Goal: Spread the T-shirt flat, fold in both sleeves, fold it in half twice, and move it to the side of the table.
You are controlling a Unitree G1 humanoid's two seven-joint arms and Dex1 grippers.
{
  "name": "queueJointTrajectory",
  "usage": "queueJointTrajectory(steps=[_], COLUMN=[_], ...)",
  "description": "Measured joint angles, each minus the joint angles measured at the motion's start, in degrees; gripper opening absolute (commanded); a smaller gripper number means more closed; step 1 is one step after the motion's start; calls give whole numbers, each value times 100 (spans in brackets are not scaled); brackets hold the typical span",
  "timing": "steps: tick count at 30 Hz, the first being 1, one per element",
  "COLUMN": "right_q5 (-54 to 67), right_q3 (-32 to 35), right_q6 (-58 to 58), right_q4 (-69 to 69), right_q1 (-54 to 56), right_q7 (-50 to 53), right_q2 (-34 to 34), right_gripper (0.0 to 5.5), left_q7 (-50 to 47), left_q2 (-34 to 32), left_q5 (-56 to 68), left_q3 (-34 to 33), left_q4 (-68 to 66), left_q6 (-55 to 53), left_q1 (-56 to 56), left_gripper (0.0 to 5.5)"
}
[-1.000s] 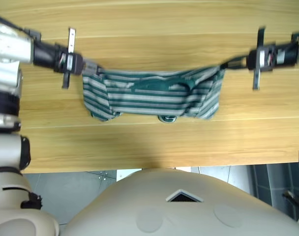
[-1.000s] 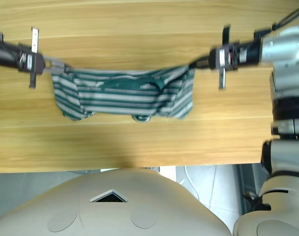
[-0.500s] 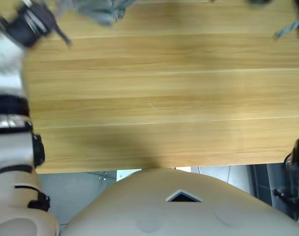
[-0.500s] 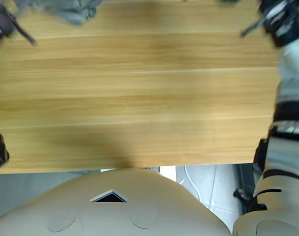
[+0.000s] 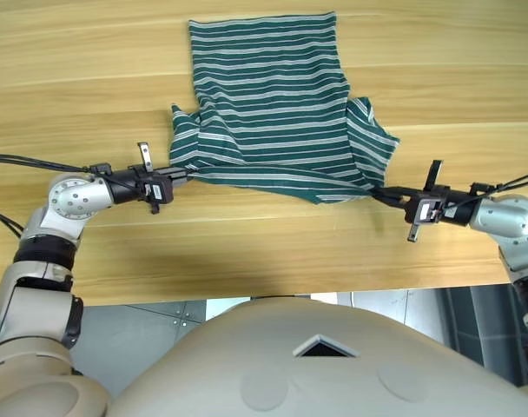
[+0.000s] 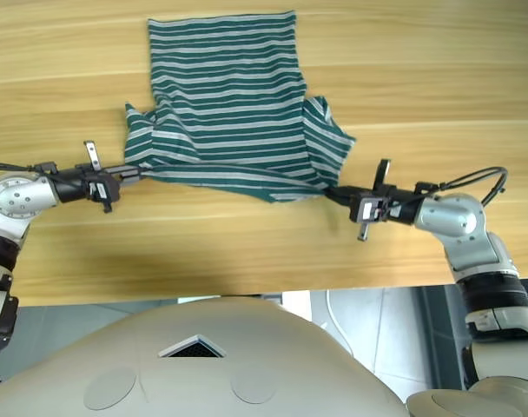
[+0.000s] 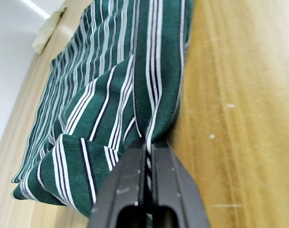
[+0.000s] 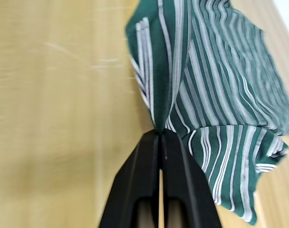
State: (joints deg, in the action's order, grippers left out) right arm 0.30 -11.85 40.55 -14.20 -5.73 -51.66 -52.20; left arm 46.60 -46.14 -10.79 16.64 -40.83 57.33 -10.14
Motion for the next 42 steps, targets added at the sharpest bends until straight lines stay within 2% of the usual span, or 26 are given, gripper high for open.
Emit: queueJointTrajectory(steps=[4,5,12,18,22,23,25,27,29,32,36,38,42], right_q5=[-8,1,-4,181,999,1196,1502,1837,1835,927,-131,-431,-703], right_q3=[20,35,71,188,593,706,903,1143,1364,1330,1113,1056,899], right_q6=[-127,-166,-319,-397,-246,-173,-75,-70,-352,-509,-522,-527,-548], right_q4=[332,420,986,1351,1557,1621,1632,1617,1394,929,695,663,697], right_q1=[-451,-588,-1010,-1286,-1481,-1534,-1635,-1625,-1199,-747,-663,-634,-623], right_q7=[-224,-242,-327,-363,-556,-607,-745,-815,-541,-103,284,435,541], right_q2=[-321,-381,-565,-576,-729,-750,-768,-755,-621,-388,-208,-121,-45], right_gripper=[1,0,0,97,155,182,215,215,218,163,95,65,0], left_q7=[-44,-46,353,715,1536,1776,2294,2719,2718,2203,1333,983,579], left_q2=[-434,-558,-923,-1005,-1316,-1385,-1466,-1430,-1177,-673,-327,-210,-128], left_q5=[-75,-68,670,1351,3247,3699,4580,5289,5253,3792,1656,950,314], left_q3=[29,31,154,109,14,-64,-354,-672,-1006,-1115,-1002,-862,-758], left_q4=[705,946,1904,2444,3420,3585,3843,3952,3537,2333,1201,877,518], left_q6=[-102,-141,-430,-825,-909,-967,-1101,-1326,-1480,-1224,-708,-507,-267], left_q1=[507,675,1324,1635,2141,2174,2247,2284,1845,1013,477,303,97], left_gripper=[0,31,130,206,258,284,301,301,269,219,157,130,66])
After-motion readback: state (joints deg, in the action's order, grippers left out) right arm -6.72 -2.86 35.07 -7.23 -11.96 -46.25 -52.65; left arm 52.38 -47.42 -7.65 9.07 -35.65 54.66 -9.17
